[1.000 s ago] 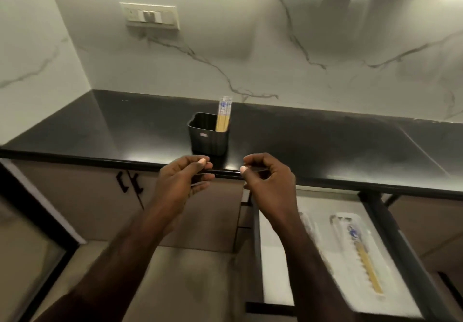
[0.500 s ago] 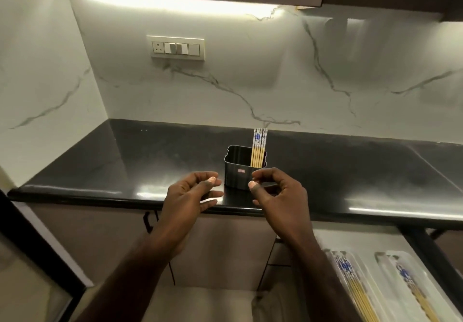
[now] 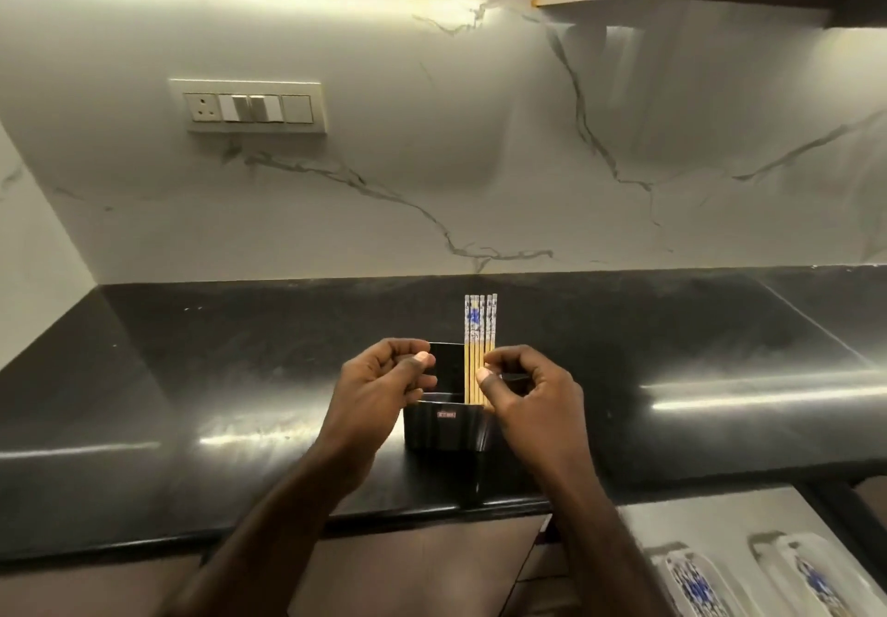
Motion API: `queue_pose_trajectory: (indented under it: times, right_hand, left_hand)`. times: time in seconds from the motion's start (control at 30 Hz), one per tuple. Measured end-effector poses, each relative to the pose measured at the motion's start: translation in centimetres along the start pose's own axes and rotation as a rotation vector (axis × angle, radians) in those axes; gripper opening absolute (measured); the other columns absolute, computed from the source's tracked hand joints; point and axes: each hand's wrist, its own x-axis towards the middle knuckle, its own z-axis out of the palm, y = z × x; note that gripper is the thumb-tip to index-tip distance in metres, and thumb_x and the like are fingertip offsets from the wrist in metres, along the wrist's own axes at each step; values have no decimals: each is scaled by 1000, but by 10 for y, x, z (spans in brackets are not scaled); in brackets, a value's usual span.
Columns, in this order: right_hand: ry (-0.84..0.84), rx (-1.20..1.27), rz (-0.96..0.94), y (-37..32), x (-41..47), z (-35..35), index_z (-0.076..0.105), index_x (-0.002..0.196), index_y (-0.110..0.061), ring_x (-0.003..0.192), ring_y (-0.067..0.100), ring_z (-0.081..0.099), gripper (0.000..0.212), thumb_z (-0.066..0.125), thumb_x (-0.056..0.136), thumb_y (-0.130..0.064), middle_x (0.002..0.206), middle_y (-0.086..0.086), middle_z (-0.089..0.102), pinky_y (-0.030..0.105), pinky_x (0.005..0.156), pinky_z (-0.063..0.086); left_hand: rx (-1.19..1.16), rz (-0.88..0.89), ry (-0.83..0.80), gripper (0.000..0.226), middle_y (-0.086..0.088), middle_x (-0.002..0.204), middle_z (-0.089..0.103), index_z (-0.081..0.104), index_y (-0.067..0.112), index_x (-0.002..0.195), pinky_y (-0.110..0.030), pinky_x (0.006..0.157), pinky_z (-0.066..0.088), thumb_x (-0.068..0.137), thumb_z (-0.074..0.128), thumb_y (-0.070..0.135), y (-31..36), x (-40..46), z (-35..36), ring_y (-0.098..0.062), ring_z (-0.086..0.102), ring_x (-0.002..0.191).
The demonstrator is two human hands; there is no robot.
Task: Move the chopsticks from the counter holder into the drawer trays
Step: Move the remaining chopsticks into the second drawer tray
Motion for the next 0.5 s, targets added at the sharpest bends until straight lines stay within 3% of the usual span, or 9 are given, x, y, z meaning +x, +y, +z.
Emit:
queue_pose_trajectory:
  times: [0.13,0.3,0.43,0.5]
  right_hand:
    - [32,-9,35,4,36,9,69,102,-26,88,3,67,15,70,88,-20,98,-9,69,26,76,61]
    - [68,-106,72,12,68,19,68,107,-24,89,-2,66,18,68,90,-19,101,-11,68,11,71,55]
    - [101,-137,117,13,86,26,68,108,-22,84,-5,64,19,68,89,-19,101,-11,68,5,63,49]
    - [119,-153,142,14,93,30,68,109,-21,82,-5,64,19,68,90,-18,101,-10,68,3,61,48]
  left_hand:
    - [2,-18,-82,15,-6,98,73,68,15,104,-32,82,57,94,57,13,-2,48,13,-19,71,93]
    - [-8,-31,-167,15,-1,94,74,65,15,105,-24,72,55,94,57,11,-9,97,31,-9,72,83]
    - [52,-40,-182,20,-2,103,71,63,18,111,-29,78,57,91,62,13,-21,130,39,-11,71,90]
    - [109,-25,-160,28,2,106,68,61,19,116,-19,71,54,90,64,12,-27,147,42,-7,67,92]
